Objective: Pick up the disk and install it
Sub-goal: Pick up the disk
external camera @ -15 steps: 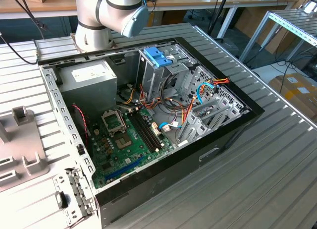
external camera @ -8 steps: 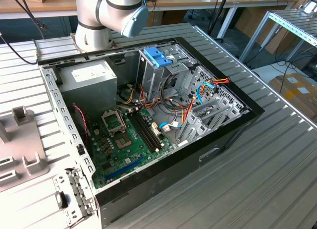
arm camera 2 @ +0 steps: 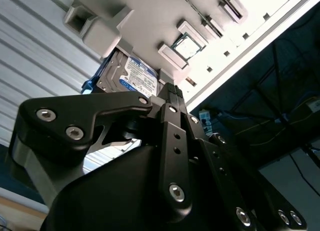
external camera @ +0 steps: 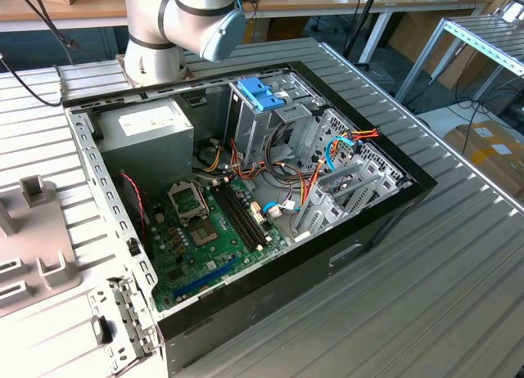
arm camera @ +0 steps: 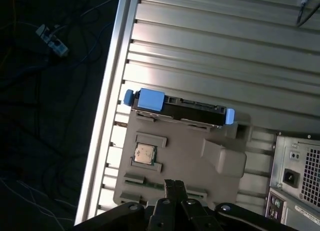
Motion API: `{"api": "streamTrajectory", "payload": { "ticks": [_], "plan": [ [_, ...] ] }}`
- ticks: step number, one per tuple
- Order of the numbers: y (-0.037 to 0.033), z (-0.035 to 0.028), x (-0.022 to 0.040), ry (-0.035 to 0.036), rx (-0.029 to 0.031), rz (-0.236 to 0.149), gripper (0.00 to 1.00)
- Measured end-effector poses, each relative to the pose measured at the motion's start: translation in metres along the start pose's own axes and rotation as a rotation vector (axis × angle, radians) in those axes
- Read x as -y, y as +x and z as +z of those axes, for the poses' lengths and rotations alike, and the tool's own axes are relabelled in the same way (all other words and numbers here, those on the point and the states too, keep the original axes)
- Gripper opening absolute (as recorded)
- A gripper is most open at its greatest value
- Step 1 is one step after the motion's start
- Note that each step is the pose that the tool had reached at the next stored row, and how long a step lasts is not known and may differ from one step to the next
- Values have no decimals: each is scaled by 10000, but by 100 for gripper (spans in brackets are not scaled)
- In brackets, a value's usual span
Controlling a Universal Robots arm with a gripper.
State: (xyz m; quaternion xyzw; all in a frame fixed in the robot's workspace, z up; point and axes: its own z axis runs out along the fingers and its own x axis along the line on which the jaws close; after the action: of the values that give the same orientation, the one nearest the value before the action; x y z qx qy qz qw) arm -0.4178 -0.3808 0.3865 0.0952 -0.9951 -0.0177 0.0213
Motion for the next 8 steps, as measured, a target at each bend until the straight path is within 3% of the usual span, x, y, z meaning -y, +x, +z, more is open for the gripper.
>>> {"api": "streamTrajectory", "payload": {
  "ticks": [8],
  "plan": [
    [0,0,0,20,-20,-499,11]
  ]
}}
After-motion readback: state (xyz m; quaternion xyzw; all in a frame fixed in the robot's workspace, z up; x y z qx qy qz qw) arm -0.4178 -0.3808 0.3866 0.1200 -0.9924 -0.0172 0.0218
